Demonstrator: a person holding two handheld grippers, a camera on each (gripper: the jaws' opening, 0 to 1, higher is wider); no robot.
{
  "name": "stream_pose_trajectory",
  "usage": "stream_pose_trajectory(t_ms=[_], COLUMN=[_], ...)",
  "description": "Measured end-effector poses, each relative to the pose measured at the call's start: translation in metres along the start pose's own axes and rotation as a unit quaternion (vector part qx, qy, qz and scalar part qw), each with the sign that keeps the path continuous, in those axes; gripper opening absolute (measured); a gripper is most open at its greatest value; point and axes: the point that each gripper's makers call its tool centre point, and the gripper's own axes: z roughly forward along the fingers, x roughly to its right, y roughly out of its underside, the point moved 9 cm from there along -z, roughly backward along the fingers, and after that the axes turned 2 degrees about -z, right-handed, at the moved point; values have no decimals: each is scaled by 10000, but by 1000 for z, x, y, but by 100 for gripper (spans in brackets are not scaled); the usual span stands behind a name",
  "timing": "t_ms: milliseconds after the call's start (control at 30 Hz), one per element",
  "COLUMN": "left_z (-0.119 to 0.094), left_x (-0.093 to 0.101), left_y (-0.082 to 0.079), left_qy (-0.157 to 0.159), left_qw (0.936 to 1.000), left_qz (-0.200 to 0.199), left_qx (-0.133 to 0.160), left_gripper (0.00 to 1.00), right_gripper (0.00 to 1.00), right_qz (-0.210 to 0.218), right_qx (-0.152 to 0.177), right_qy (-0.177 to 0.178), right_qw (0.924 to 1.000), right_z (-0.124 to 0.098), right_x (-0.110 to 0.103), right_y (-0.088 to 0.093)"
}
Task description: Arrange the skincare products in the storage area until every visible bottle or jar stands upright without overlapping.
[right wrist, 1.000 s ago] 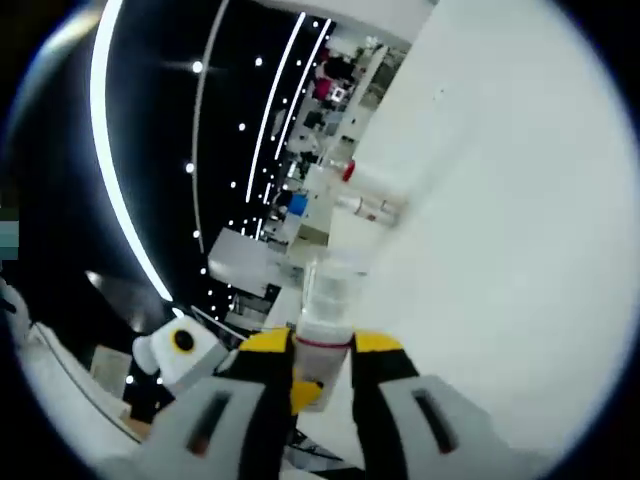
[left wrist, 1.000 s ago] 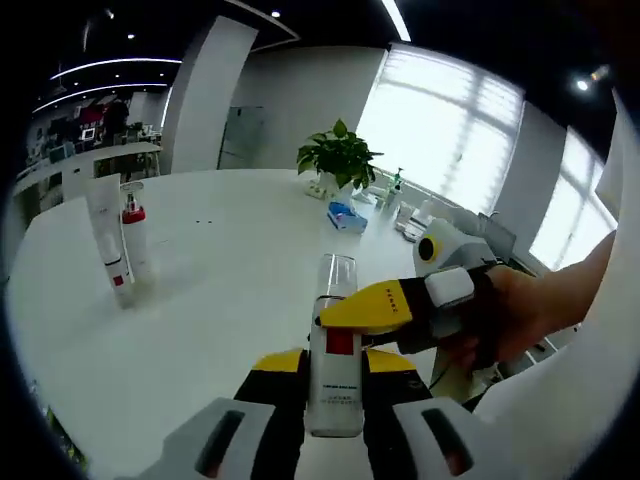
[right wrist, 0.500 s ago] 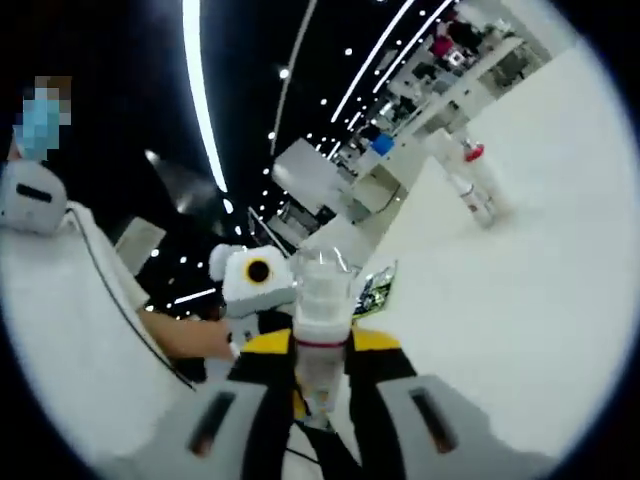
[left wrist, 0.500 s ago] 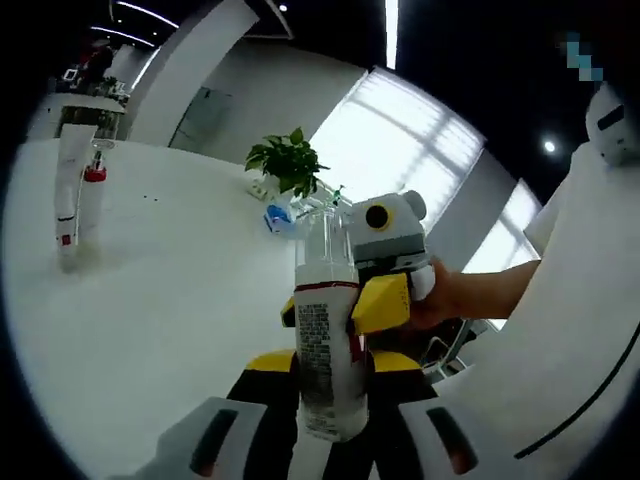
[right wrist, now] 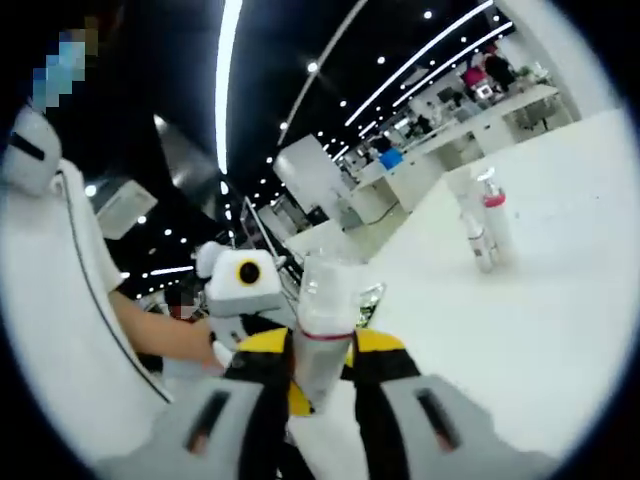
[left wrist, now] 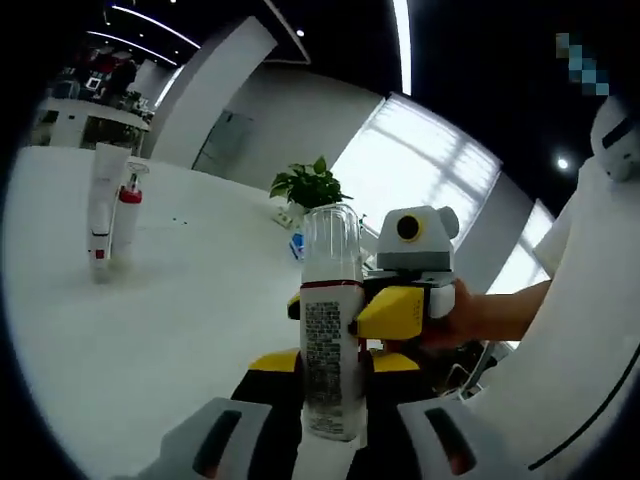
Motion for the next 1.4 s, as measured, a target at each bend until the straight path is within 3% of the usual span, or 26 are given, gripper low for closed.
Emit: stream_pose_trajectory(t_ms=[100, 167, 233, 367, 500, 633, 700, 867, 1167, 1300, 1400], left_z=[0, -2, -4, -6, 0, 2, 0, -7, -9, -19, -37], left_x=[-7, -8, -6, -7, -9, -11, -9, -2, -16, -26, -26], left_y=[2, 2, -1, 0, 4, 4, 4, 5, 16, 17, 16], left_qy=[-451, -650, -859, -958, -1021, -1180, -1178, -918, -1077, -1417, -1575], left_qw=[9988, 9975, 9961, 9951, 9924, 9886, 9891, 9939, 9909, 9868, 9864], left_qz=[-131, -223, -165, 232, 645, 903, 832, 559, 724, 717, 383], left_qx=[158, 160, 135, -65, -232, -240, -288, -264, -360, -310, -256], left_gripper=[22, 22, 22, 22, 22, 22, 22, 22, 24, 41, 44], right_gripper=[22, 22, 22, 22, 21, 20, 20, 19, 18, 18, 19], right_qz=[266, 395, 494, 384, 475, 632, 754, 581, -80, -77, -214], right_qx=[254, 241, 264, 80, 171, 271, 283, 214, -48, 23, -122], right_qy=[352, 490, 464, 509, 515, 603, 643, 621, 676, 701, 819], right_qw=[9987, 9977, 9973, 9979, 9974, 9958, 9947, 9962, 9977, 9975, 9963], right_z=[2, 1, 1, 4, 5, 4, 4, 2, 19, 23, 28], right_x=[6, 7, 5, 8, 12, 14, 12, -1, 0, 6, 12], right_y=[-1, -2, -6, -7, -6, -4, -4, -8, 1, -7, -17])
